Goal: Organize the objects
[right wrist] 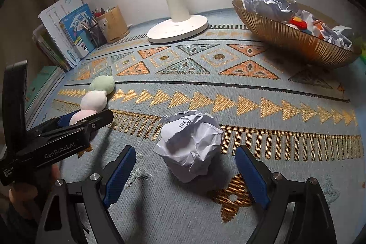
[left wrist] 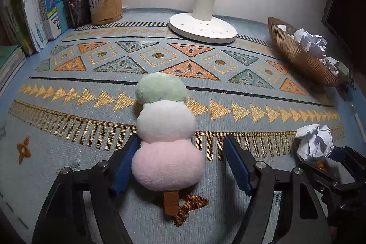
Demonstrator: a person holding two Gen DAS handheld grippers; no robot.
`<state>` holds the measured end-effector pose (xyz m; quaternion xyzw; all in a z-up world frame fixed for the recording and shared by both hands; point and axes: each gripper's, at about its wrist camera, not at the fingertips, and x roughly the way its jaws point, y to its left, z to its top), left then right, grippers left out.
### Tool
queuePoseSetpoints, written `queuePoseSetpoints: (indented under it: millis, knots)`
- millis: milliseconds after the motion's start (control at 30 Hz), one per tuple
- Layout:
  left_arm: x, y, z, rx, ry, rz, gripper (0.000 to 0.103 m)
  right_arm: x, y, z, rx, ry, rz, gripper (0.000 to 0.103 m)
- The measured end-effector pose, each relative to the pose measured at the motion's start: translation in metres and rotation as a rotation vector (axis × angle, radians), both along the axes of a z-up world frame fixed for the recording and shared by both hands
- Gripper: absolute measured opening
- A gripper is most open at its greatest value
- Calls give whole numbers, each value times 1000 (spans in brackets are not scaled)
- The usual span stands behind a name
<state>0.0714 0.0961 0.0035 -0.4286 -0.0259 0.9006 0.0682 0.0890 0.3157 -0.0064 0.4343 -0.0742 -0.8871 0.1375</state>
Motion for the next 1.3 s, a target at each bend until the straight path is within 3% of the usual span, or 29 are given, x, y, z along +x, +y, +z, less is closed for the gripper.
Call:
queuePoseSetpoints:
  millis: [67, 233, 400, 533, 567, 600, 633, 667, 800, 933, 1000, 1167, 1300]
  knots:
    - [0, -1, 0, -3, 1, 4, 62, 0, 4, 0, -22, 1, -10, 88]
    - [-1, 11, 0, -58, -3, -33, 62, 1, 5, 1, -19, 1, -22, 88]
    - [0, 4, 1, -1, 0, -32, 62, 0, 7, 0, -35, 0, -48, 88]
    - [-1, 7, 1, -20, -2, -32, 62, 0, 3, 0, -9, 8, -76, 87]
    - [0, 7, 1, -21, -2, -32, 62, 2, 2, 1, 11, 25, -90, 82]
    - [0, 7, 1, -16, -1, -32, 62, 7, 0, 3, 18, 52, -91, 56]
    - [0, 6, 1, -13, 1, -29, 60, 11, -3, 5, 29, 78, -82, 46]
    - [0, 5, 2, -18, 4, -25, 48, 15, -6, 9, 43, 105, -77, 45]
    - [-1, 27, 2, -121, 15, -79, 46, 16, -10, 12, 57, 120, -59, 45]
    - [0, 42, 4, -134, 32, -132, 45, 17, -2, 13, 3, 117, -41, 45]
    - [3, 42, 7, -93, 39, -133, 45, 19, 3, 15, -23, 115, -40, 45]
    - [15, 45, 24, 191, 59, -187, 45, 21, 33, 26, -211, 83, -106, 45]
    - [11, 74, 48, 236, 97, -216, 45, 26, 61, 67, -207, 160, -144, 45]
